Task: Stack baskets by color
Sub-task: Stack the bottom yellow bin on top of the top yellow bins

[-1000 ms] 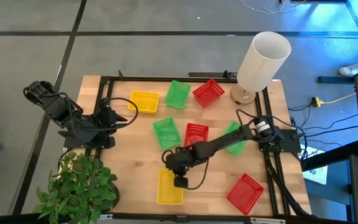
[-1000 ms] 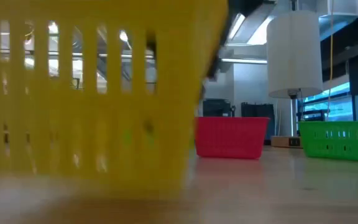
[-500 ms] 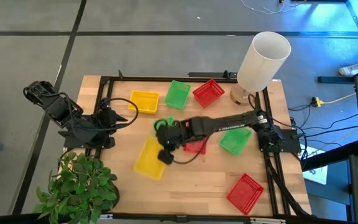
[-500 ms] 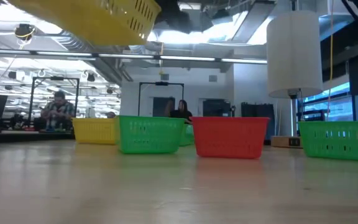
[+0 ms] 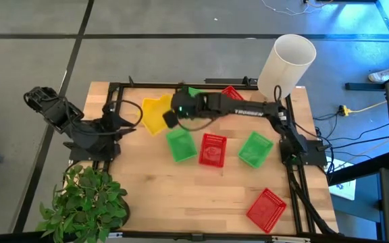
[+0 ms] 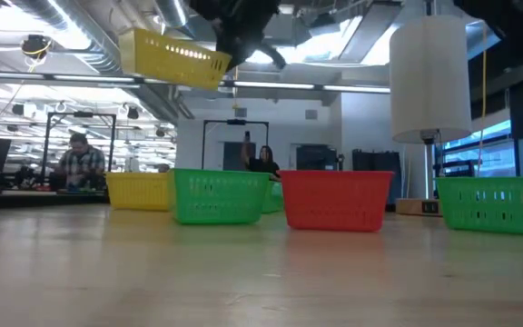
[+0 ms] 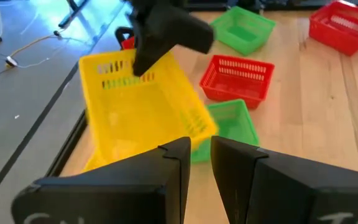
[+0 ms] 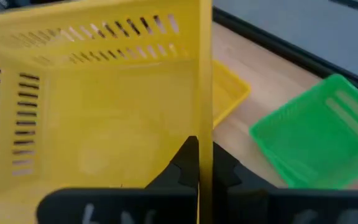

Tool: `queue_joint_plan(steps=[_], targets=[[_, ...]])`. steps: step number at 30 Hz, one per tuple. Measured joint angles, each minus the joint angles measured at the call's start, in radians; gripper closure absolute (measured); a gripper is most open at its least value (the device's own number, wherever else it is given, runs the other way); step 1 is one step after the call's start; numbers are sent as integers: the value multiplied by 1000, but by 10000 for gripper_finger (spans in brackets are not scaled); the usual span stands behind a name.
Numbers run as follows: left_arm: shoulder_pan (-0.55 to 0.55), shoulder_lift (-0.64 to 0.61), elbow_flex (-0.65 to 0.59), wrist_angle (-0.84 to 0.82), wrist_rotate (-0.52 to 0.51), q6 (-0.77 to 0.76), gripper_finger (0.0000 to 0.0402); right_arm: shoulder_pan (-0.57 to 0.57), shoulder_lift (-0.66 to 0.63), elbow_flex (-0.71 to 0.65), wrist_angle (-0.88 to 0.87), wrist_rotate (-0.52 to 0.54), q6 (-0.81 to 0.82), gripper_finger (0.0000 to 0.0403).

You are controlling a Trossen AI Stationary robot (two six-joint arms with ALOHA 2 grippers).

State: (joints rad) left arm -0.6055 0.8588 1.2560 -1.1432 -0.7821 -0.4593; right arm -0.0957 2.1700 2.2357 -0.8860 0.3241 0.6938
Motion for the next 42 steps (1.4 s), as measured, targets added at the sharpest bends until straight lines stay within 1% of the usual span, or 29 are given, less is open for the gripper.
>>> queue_joint_plan(steps=[3, 6, 8, 11, 13, 16, 19, 22, 25, 30, 32, 35, 40, 42], targets=[[1, -11, 0, 8, -27, -2, 347, -53, 9, 0, 107, -62, -49, 403], [1, -15, 0, 12, -28, -2, 347, -102, 28, 2, 199, -99, -70, 403], [1, -24, 0, 14, -29, -2, 347, -131, 51, 1, 204, -132, -70, 403], [1, -30, 1, 14, -34, -1, 347, -159, 100, -1, 255, -166, -43, 403], [1, -30, 1, 15, -43, -1, 347, -167, 137, -1, 320, -200, -24, 403], [1, -32, 1, 11, -46, -1, 347, -171, 190, -1, 372, -232, 21, 403], [1, -41, 1, 8, -46, 0, 347, -171, 225, -2, 369, -225, 70, 403], [1, -48, 1, 7, -46, 22, 347, -172, 248, -2, 375, -156, 129, 403], [1, -50, 1, 7, -45, 49, 347, -172, 266, -2, 370, -81, 140, 403], [1, -50, 1, 7, -32, 85, 347, -172, 294, -1, 393, -71, 216, 403], [1, -50, 1, 7, -16, 96, 347, -172, 300, -2, 375, -68, 230, 403], [1, -50, 1, 7, 9, 104, 347, -167, 296, -1, 366, -31, 235, 403], [1, -50, 1, 6, 23, 114, 347, -159, 296, -1, 347, -60, 248, 403], [1, -50, 1, 7, 30, 126, 347, -149, 296, -1, 332, -51, 248, 403]])
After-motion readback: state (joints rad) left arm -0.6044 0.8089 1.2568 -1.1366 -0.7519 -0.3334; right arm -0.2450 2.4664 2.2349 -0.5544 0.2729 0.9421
